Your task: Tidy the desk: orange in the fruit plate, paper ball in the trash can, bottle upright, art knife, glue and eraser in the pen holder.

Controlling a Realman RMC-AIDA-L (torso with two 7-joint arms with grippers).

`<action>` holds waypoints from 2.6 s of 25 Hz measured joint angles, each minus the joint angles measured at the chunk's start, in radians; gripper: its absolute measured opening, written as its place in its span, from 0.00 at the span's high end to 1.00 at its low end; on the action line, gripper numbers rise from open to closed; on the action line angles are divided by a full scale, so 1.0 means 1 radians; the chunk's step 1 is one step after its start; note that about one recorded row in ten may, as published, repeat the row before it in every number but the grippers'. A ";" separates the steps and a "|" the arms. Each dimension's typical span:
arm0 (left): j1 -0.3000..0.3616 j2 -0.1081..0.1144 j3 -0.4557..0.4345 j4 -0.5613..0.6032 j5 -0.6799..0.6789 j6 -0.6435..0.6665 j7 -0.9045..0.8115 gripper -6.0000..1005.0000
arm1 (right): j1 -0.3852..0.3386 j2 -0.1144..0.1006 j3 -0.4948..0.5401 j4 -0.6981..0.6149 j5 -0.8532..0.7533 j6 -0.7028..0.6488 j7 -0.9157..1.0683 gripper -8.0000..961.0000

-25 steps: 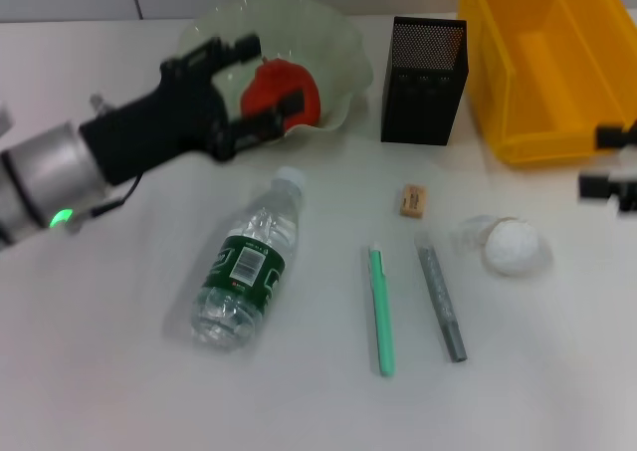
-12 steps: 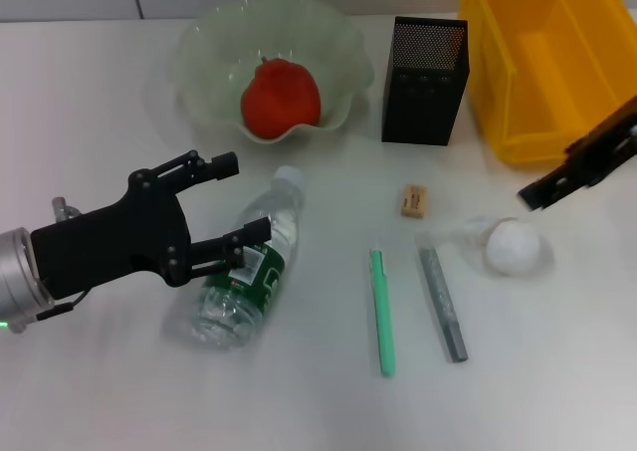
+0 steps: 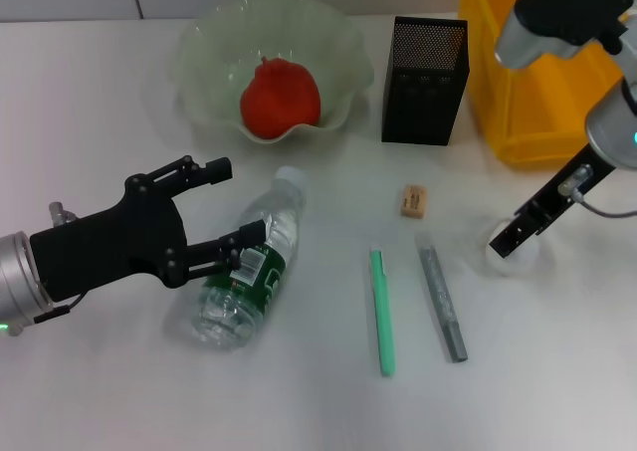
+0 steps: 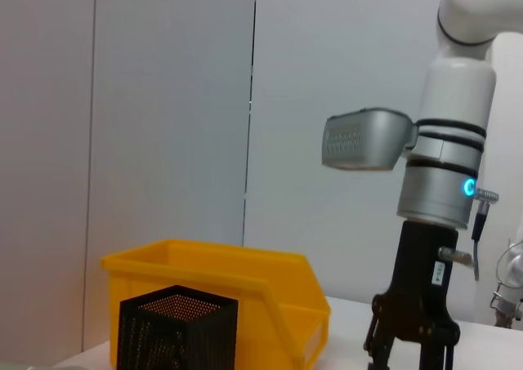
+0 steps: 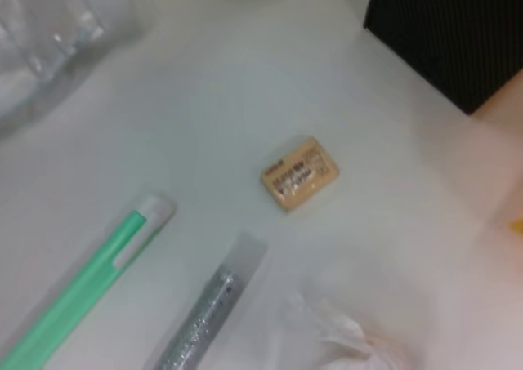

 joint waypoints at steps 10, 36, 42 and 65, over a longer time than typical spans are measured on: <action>0.001 -0.001 -0.002 0.000 -0.003 -0.015 0.000 0.17 | 0.032 0.000 -0.004 0.117 0.016 0.050 -0.006 0.24; -0.013 0.000 -0.012 0.000 -0.007 -0.046 -0.026 0.17 | -0.008 -0.036 0.403 -0.112 -0.018 0.272 -0.083 0.38; -0.016 -0.001 -0.009 0.024 -0.007 -0.046 -0.055 0.17 | -0.022 -0.033 0.401 -0.118 -0.003 0.324 -0.091 0.26; 0.319 -0.005 1.152 1.369 0.433 -0.745 -1.618 0.18 | -0.705 -0.001 0.241 0.242 1.314 0.080 -1.598 0.11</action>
